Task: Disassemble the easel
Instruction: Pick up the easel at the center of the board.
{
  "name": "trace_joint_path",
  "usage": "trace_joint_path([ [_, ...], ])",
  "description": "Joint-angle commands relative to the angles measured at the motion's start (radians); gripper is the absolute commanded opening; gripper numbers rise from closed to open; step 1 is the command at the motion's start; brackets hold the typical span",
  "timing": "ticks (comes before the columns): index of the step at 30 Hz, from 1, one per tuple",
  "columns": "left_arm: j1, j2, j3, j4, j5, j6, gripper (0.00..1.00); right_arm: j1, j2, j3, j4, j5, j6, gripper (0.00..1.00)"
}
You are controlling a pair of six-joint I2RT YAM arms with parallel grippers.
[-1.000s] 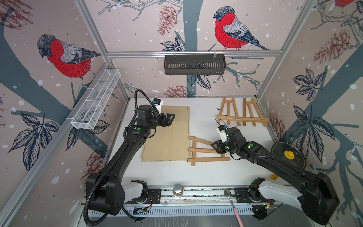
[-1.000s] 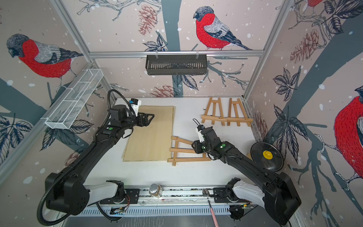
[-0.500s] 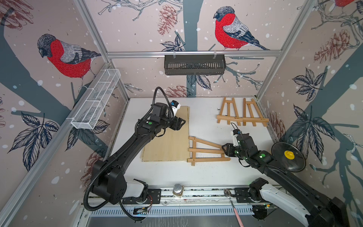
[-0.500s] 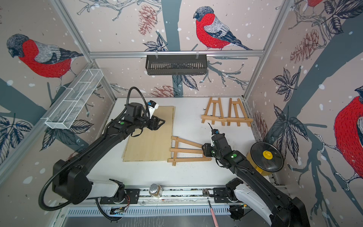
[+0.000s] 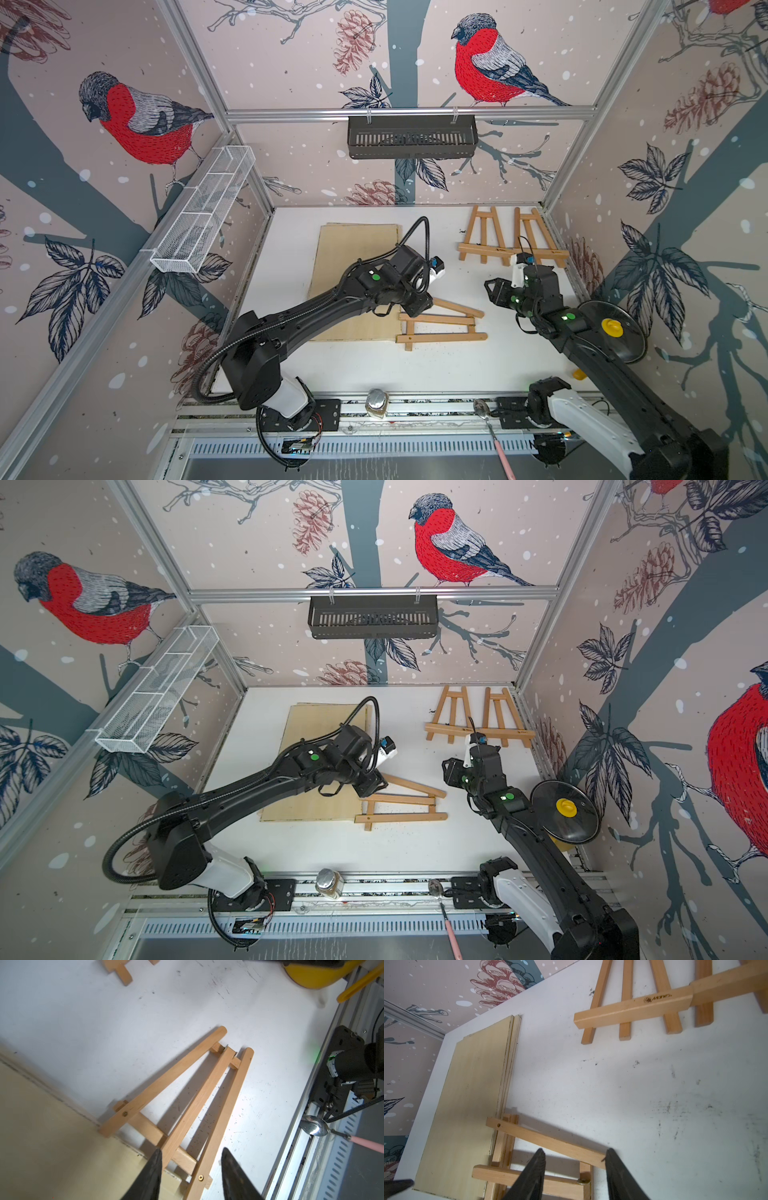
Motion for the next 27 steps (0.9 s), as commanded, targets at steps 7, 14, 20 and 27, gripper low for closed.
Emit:
trace_joint_path([
  [7, -0.106, 0.285, 0.214, -0.192, -0.164, -0.024, 0.49, -0.070, -0.021, 0.008, 0.057, -0.094, -0.061, 0.48],
  [14, -0.132, 0.395, 0.306, -0.231, -0.163, -0.002, 0.50, -0.089, -0.048, -0.010, 0.064, -0.114, -0.072, 0.48],
  [20, -0.135, 0.434, 0.345, -0.247, -0.144, 0.017, 0.51, -0.109, -0.057, -0.024, 0.073, -0.134, -0.080, 0.48],
  [27, -0.142, 0.500, 0.388, -0.287, -0.130, 0.041, 0.51, -0.133, -0.067, -0.036, 0.077, -0.153, -0.091, 0.48],
])
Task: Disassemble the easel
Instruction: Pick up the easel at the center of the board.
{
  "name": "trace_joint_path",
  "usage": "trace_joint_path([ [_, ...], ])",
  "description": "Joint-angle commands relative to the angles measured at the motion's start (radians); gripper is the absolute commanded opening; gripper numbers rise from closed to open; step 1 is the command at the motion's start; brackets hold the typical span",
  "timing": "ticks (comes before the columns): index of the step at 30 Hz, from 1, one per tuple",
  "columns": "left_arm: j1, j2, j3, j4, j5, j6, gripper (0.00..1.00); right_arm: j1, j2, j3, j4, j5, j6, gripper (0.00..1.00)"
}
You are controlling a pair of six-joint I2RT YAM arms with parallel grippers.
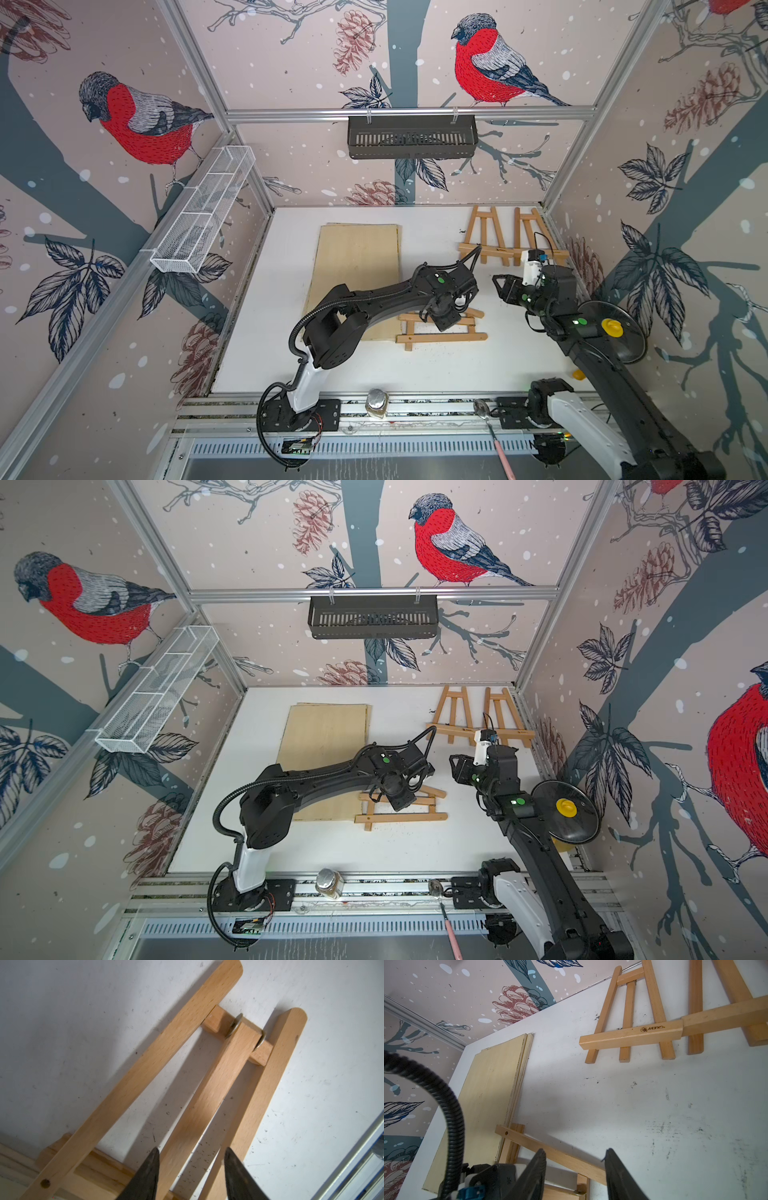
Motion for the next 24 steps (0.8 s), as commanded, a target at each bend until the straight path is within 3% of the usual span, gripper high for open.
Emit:
trace_joint_path([
  [1, -0.003, 0.022, 0.018, -0.051, 0.020, 0.030, 0.50, -0.010, -0.005, -0.008, 0.030, -0.023, -0.016, 0.48],
  [17, -0.002, 0.093, 0.075, -0.063, -0.033, 0.073, 0.47, -0.047, -0.007, -0.041, 0.050, -0.058, -0.026, 0.48],
  [19, -0.002, 0.098, 0.082, -0.062, -0.035, 0.078, 0.42, -0.049, -0.006, -0.046, 0.055, -0.063, -0.025, 0.48],
  [22, -0.002, 0.107, 0.090, -0.063, -0.036, 0.087, 0.24, -0.054, -0.005, -0.048, 0.059, -0.064, -0.026, 0.48],
  [24, -0.002, 0.112, 0.095, -0.064, -0.043, 0.091, 0.21, -0.057, -0.004, -0.049, 0.060, -0.066, -0.026, 0.48],
])
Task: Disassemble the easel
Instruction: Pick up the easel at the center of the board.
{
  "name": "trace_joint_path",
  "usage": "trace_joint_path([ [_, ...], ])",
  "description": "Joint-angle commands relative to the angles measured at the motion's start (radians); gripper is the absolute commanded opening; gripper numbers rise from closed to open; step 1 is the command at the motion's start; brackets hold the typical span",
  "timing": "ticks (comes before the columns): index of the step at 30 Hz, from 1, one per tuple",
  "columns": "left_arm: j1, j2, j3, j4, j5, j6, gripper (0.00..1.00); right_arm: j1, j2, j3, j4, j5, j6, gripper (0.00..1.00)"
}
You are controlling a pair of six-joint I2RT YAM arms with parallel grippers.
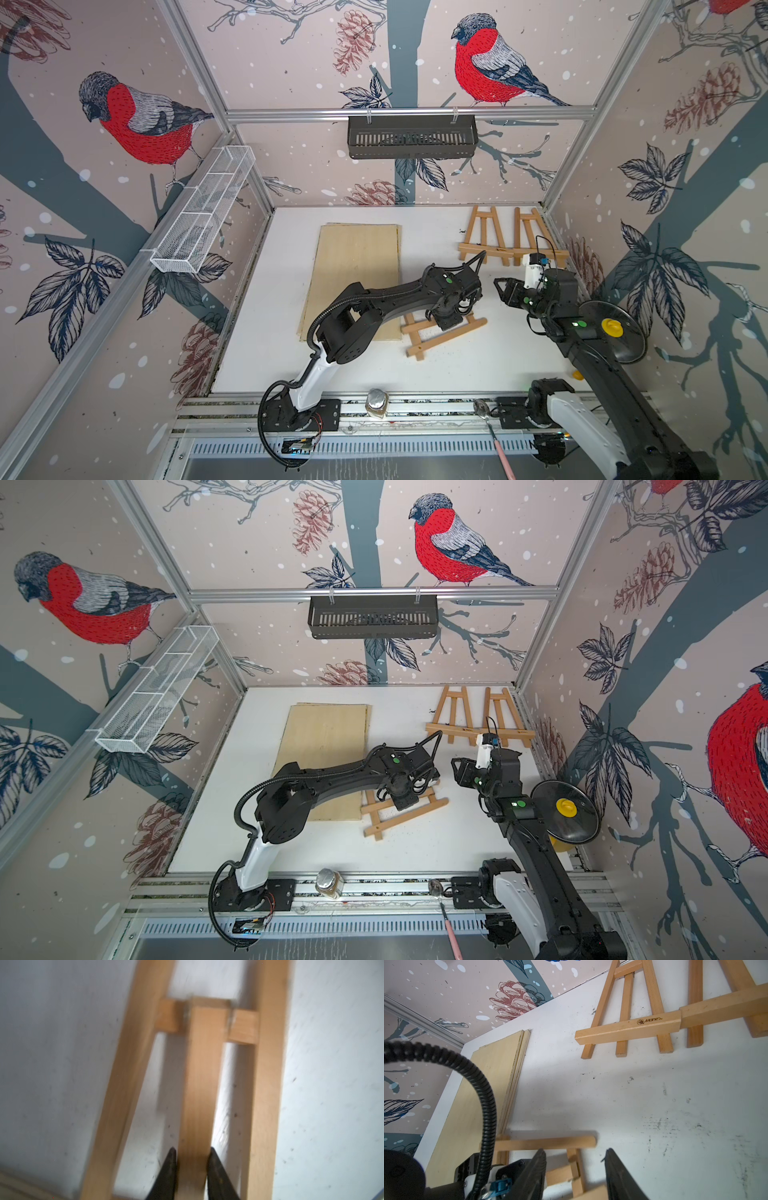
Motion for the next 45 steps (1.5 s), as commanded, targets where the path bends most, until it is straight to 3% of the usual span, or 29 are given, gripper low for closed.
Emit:
trace_joint_path([
  [1, 0.000, 0.008, 0.010, -0.050, -0.010, 0.028, 0.19, -0.003, 0.001, -0.001, 0.033, -0.012, -0.004, 0.48],
  [14, 0.007, -0.045, 0.034, -0.005, 0.005, 0.040, 0.13, -0.017, -0.052, 0.014, 0.024, -0.008, -0.017, 0.48],
  [22, 0.051, -0.110, 0.091, 0.000, 0.114, 0.030, 0.13, -0.020, -0.155, 0.035, 0.010, 0.030, -0.025, 0.48],
  [36, 0.135, -0.367, -0.002, 0.133, 0.259, 0.012, 0.14, -0.026, -0.316, 0.092, -0.013, 0.146, -0.063, 0.47],
  [45, 0.178, -0.555, -0.066, 0.243, 0.479, 0.042, 0.16, -0.030, -0.343, 0.076, 0.026, 0.145, -0.065, 0.47],
])
